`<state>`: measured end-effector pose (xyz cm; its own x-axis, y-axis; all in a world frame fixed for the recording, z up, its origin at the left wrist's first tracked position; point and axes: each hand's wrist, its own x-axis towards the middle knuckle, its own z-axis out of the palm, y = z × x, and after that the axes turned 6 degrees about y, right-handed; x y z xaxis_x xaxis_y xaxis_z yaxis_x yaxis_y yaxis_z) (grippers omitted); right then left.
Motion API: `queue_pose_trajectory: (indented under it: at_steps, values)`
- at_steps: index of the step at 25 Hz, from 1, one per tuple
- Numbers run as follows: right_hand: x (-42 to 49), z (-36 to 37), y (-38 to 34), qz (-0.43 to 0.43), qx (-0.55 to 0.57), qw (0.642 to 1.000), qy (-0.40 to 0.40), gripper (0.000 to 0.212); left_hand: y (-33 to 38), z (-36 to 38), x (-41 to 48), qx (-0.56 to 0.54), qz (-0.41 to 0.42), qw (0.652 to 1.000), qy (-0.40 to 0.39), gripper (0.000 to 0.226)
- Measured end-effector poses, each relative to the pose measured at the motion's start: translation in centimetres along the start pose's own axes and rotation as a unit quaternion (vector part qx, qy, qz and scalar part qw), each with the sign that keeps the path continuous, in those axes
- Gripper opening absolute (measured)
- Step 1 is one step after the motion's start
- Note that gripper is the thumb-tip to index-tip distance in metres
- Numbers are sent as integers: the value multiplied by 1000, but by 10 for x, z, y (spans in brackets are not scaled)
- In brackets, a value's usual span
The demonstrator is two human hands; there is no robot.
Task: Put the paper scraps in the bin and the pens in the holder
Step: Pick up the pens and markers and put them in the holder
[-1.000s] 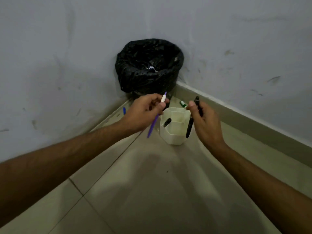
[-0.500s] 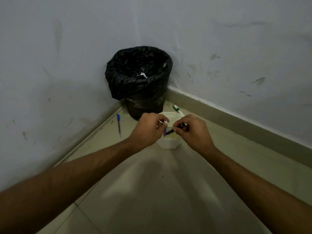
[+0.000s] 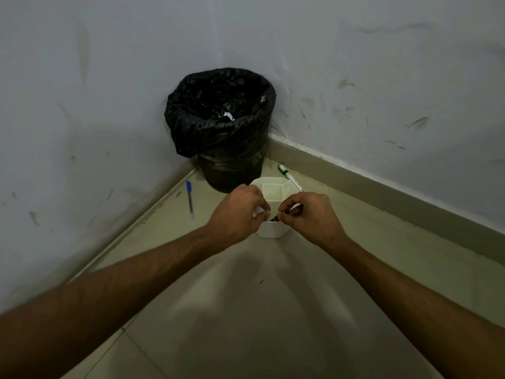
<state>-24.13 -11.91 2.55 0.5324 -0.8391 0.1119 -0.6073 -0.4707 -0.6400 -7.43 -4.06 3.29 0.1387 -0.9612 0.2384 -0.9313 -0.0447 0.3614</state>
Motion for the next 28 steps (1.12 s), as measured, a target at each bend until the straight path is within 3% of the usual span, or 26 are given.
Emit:
queue_pose_trajectory:
  at_steps: [5, 8, 11, 14, 19, 25, 28]
  values:
    - [-2, 2, 3, -9, -2, 1000, 9, 23, 6, 9, 3, 15, 16, 999, -24, 33]
    - [0, -1, 10, 3, 6, 997, 81, 23, 3, 13, 4, -40, -2, 999, -6, 38]
    - [6, -7, 23, 81, 75, 980, 164, 24, -15, 8, 0, -100, -51, 991, 76, 31]
    - [16, -6, 44, 158, 110, 963, 191, 16, -40, 1, -7, -95, -111, 986, 77, 26]
    - [43, 1, 61, 169, 61, 977, 114, 14, -92, -14, -8, -50, -195, 979, 33, 22]
    - [123, 19, 69, 90, -79, 993, -22, 12, -135, -13, 8, -54, -280, 956, 60, 14]
    - [152, 42, 78, 51, -167, 978, -111, 35, -151, -6, 14, -36, -295, 953, 63, 11]
